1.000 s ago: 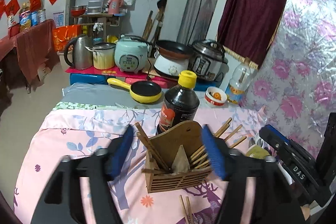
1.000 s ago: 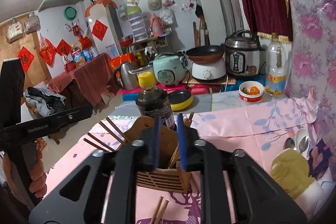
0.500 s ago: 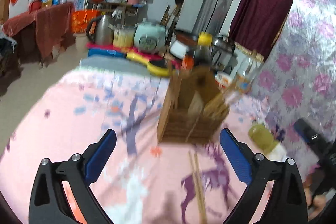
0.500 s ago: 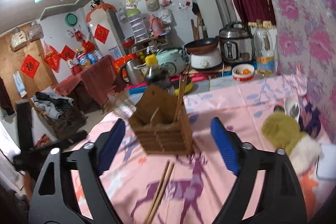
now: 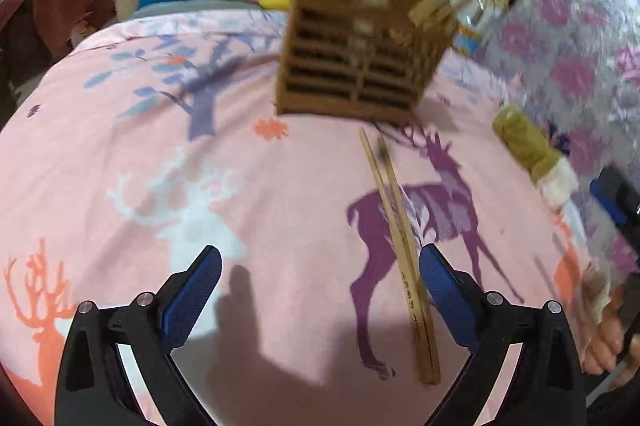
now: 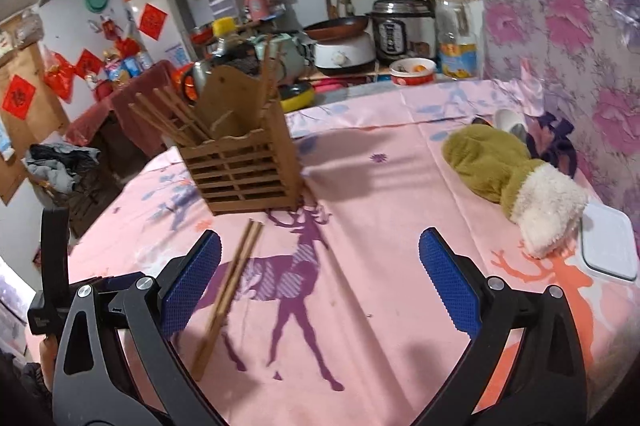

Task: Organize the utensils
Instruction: 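Move both open tools back down to the last loose chopsticks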

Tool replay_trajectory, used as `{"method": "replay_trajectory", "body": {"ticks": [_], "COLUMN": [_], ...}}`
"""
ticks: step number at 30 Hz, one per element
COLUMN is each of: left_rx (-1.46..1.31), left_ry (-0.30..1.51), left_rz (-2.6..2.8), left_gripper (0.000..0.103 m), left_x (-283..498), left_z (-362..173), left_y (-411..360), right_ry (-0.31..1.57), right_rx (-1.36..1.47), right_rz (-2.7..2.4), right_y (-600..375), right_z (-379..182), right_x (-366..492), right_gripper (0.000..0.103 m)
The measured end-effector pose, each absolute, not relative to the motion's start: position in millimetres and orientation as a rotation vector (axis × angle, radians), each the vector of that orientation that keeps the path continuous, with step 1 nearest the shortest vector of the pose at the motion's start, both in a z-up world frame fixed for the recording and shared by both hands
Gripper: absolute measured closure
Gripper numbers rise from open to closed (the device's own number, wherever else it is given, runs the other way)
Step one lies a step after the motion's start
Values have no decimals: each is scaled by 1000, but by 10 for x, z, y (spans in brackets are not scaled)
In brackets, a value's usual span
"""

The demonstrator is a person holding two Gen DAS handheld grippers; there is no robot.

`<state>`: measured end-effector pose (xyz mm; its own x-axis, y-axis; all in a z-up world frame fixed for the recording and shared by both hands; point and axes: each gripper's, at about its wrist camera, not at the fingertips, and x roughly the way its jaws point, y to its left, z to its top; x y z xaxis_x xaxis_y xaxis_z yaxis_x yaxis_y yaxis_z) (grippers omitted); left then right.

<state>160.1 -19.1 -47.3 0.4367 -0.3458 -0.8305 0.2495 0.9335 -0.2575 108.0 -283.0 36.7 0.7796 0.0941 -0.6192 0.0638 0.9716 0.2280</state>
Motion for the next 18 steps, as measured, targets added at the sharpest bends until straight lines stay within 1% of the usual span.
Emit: {"method": "replay_trajectory", "body": {"ticks": [6, 11, 18], "left_rx": [-67, -9, 57], "left_ry": [1122, 1116, 1101], "left_rz": [-403, -367, -319], "left_gripper": [6, 6, 6], "left_x": [1746, 1824, 1868], "left_z": [-613, -669, -701], "left_y": [-499, -597, -631], "right_ry": [684, 695, 701], "right_rx": [289, 329, 308], "right_rz": [-23, -10, -13], "right_y": [-2959, -3005, -2952], "right_z": [326, 303, 303], "right_x": [1084, 1084, 1093], "right_gripper": [7, 7, 7]}}
